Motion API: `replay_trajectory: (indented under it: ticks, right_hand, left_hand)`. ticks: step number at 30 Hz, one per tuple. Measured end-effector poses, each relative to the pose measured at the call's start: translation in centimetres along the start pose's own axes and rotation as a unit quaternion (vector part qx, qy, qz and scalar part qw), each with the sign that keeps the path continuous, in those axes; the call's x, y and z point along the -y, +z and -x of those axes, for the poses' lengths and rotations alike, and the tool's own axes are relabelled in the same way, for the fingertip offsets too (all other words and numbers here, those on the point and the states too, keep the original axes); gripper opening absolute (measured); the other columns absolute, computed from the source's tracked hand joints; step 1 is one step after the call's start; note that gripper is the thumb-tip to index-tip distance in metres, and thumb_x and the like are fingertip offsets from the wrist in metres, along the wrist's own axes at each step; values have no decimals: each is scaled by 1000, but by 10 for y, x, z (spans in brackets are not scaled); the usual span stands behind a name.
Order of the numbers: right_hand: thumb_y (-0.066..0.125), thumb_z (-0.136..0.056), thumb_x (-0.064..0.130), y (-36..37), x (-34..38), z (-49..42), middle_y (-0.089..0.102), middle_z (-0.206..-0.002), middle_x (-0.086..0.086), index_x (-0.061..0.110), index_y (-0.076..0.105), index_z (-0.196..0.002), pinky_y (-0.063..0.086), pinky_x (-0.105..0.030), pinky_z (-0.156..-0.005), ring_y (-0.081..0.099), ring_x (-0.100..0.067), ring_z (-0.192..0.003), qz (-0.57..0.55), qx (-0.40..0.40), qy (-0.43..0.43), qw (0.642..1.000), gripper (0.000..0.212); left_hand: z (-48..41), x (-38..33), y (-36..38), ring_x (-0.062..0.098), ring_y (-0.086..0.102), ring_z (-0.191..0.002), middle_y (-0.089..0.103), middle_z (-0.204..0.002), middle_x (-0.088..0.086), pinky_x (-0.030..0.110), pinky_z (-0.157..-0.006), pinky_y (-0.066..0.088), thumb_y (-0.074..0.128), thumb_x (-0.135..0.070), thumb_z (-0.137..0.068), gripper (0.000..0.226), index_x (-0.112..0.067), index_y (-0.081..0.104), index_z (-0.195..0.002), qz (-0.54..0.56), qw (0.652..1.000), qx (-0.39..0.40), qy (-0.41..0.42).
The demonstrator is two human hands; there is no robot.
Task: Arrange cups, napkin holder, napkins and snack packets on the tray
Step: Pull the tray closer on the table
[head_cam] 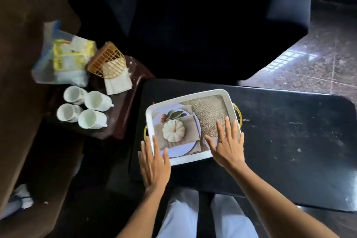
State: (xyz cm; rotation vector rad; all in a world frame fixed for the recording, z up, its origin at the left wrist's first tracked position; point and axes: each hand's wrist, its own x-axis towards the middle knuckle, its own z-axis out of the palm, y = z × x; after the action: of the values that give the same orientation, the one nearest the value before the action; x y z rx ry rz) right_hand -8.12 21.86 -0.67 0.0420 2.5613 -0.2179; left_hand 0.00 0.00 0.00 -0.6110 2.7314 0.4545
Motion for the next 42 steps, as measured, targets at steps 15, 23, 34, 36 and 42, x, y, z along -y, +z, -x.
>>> replay_trajectory:
  ticks: [15, 23, 34, 36, 42]
  right_hand:
    - [52, -101, 31, -14, -41, -94, 44, -136, -27, 3, 39, -143, 39, -49, -104, 46, -44, -124, -208, -38, 138, 968, 53]
    - [43, -102, 18, -9, -68, -101, 61, -111, -24, -1, 59, -110, 36, -34, -79, 55, -38, -105, -239, -50, 139, 960, 26]
    - [44, -98, 12, -16, -151, -47, 61, -78, -14, 4, 53, -78, 32, -33, -68, 54, -31, -73, -258, -90, 203, 940, 24]
    - [44, -98, 14, -15, -168, -38, 62, -82, -13, 3, 56, -82, 33, -32, -70, 54, -30, -75, -262, -92, 218, 936, 23]
    - [44, -99, 12, -8, -211, -18, 64, -94, -13, 2, 61, -96, 34, -31, -75, 53, -27, -84, -276, -94, 248, 924, 20]
  left_hand:
    - [-83, 38, 19, 37, 51, -130, 42, -148, 18, 46, -111, 38, 51, -17, -104, 54, -10, 37, -155, 236, 956, 9, -175]
    - [-105, 41, 18, 25, 65, -80, 70, -91, 7, 35, -69, 53, 46, -22, -100, 32, -12, 67, -122, 303, 923, 36, -233]
    - [-82, -32, 17, -2, 56, -71, 59, -79, -23, 19, -57, 41, 51, -22, -101, 35, -16, 64, -133, 350, 909, 53, -221]
    - [-78, -44, 23, -2, 58, -75, 63, -86, -21, 17, -60, 40, 50, -22, -102, 38, -15, 61, -138, 348, 911, 67, -213]
    - [-74, -74, 43, 19, 68, -106, 72, -121, 2, 29, -81, 52, 50, -25, -102, 40, -17, 58, -141, 353, 911, 103, -189]
